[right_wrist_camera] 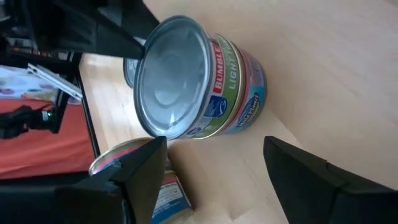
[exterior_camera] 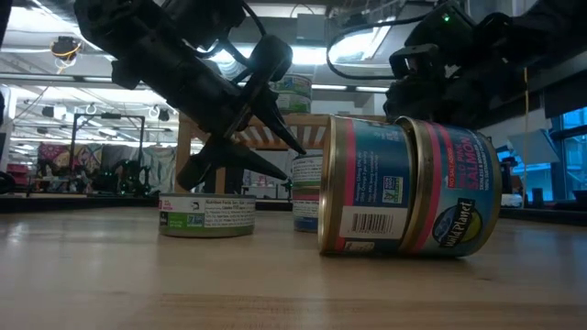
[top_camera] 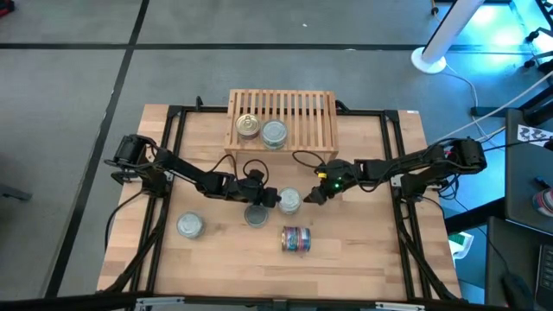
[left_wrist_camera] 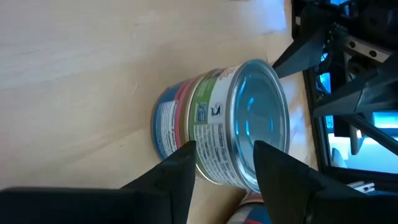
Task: Stack canned seafood by type on shelf
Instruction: Put the green tuna can on the shelf
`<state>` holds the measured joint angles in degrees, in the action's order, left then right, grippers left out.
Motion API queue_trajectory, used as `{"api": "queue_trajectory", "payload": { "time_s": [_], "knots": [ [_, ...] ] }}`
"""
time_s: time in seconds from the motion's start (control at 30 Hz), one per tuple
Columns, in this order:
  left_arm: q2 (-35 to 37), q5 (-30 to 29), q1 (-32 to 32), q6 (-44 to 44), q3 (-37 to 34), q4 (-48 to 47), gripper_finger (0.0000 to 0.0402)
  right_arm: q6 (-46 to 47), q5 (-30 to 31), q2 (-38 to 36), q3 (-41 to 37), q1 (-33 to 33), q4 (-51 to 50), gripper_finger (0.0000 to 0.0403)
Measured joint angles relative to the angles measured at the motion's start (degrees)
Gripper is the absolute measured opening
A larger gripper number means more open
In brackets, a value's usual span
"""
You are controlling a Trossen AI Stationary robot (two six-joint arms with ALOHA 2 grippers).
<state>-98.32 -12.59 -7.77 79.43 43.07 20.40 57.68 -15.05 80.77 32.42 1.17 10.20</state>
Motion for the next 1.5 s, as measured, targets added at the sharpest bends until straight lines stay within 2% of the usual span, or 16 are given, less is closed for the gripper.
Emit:
{"api": "queue_trajectory", "payload": {
  "time_s": [0.3, 0.6, 0.9, 1.23, 1.5],
  "knots": [
    [0.0, 0.23, 0.0, 0.11, 0.0, 0.0, 0.0148, 1.04, 3.54, 0.0, 0.0, -0.02, 0.0, 0.0271],
    [0.02, 0.6, 0.0, 1.14, 0.0, -1.17, 0.0097, 1.05, 3.56, 0.0, 0.0, -0.02, -0.03, 0.0271],
    [0.07, 1.01, 0.0, 1.85, 0.06, -1.44, 0.0063, 1.13, 3.58, 0.0, 0.0, -0.02, -0.05, 0.0271],
    [0.13, 1.03, 0.0, 1.67, 0.09, -1.58, 0.0005, 4.23, 2.45, 0.0, 0.0, -0.04, -0.03, 0.0271],
    [-0.09, 1.29, 0.0, 1.61, -0.15, -2.73, 0.0002, 7.95, 2.18, 0.0, 0.0, -0.09, 0.27, 0.0271]
  ]
}}
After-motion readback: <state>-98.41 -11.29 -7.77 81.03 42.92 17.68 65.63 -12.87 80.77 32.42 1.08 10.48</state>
